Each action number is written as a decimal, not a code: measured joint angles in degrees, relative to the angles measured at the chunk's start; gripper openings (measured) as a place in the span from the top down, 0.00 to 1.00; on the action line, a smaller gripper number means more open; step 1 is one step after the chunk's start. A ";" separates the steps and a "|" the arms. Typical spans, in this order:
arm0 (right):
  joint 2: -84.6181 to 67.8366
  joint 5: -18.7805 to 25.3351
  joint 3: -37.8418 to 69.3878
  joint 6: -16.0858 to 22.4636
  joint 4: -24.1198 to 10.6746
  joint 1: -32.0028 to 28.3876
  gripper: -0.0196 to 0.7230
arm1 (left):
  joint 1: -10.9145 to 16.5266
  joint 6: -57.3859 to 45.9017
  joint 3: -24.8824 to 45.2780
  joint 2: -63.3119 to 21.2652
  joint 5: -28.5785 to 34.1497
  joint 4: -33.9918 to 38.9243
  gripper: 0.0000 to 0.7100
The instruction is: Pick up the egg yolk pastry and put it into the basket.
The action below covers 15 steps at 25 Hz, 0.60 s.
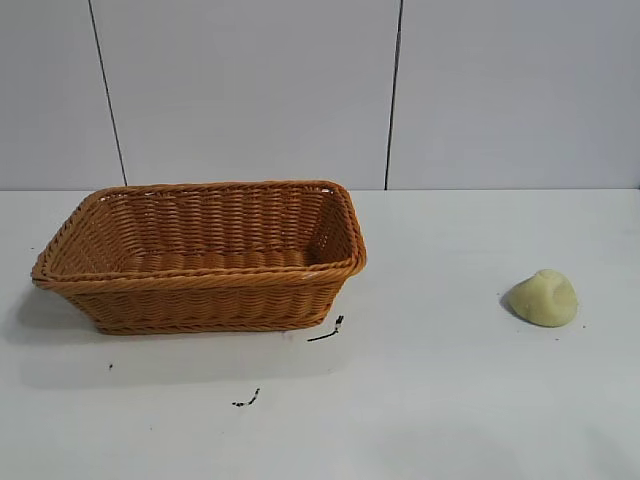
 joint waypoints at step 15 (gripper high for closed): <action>9.15 -0.75 -4.03 0.00 0.00 0.00 0.04 | 0.00 0.00 0.00 0.00 0.00 0.00 0.02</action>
